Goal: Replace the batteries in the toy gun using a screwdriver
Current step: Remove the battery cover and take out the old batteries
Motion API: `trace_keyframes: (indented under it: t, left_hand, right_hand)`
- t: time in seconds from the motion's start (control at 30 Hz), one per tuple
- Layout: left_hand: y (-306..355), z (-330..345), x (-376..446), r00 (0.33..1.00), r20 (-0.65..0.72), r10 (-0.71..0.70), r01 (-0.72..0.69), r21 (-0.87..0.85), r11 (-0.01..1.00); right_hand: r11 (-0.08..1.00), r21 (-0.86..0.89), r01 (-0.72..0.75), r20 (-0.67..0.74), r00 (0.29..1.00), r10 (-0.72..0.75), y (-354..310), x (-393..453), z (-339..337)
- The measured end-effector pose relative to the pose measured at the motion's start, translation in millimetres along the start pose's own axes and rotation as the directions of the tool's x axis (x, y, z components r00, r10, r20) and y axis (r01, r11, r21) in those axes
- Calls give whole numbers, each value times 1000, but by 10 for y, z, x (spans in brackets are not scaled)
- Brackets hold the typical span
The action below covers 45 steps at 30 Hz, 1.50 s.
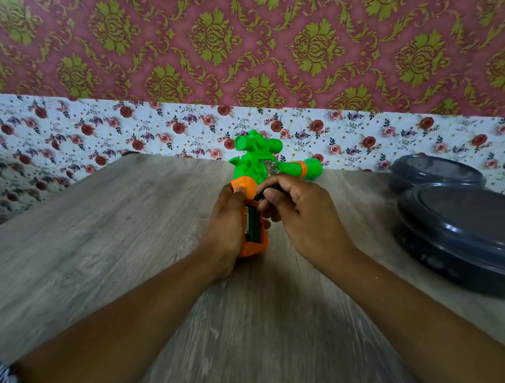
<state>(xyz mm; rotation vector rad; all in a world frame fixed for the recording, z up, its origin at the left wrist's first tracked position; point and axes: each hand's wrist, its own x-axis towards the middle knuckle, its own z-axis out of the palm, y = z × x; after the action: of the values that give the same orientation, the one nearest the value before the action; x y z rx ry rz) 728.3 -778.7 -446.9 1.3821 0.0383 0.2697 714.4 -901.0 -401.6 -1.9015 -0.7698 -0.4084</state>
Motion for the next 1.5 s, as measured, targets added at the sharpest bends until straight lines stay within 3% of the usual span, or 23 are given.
trace_keyframes:
  t: [0.33, 0.77, 0.97, 1.03, 1.1, 1.2, 1.33, 1.5]
  left_hand:
    - [6, -12, 31, 999, 27, 34, -34, -12, 999]
    - [29, -5, 8, 998, 23, -66, 65, 2, 998]
    - [-4, -24, 52, 992, 1, -128, 127, -56, 990]
    - [-15, -28, 61, 989, 4, -145, 145, -48, 988]
    - [-33, -28, 64, 989, 14, -148, 148, -52, 988]
    - [-40, -37, 76, 988, 20, -155, 156, -74, 985]
    - [-47, -33, 69, 989, 14, -144, 145, -60, 988]
    - [-85, -56, 96, 993, -14, -114, 113, -40, 993]
  right_hand:
    - [973, 160, -166, -21, 985, 172, -24, 105, 75]
    - [928, 269, -257, -51, 959, 280, -25, 129, 27]
    - [922, 289, -257, -204, 924, 322, -40, 167, -49]
    - [909, 308, -279, -130, 935, 331, -55, 166, -106]
    - [929, 214, -303, -28, 949, 316, -63, 141, -118]
    - [970, -91, -226, 36, 973, 230, -42, 96, -77]
    - [947, -285, -148, 134, 972, 192, -81, 51, -30]
    - [933, -345, -105, 177, 969, 175, -86, 32, 0]
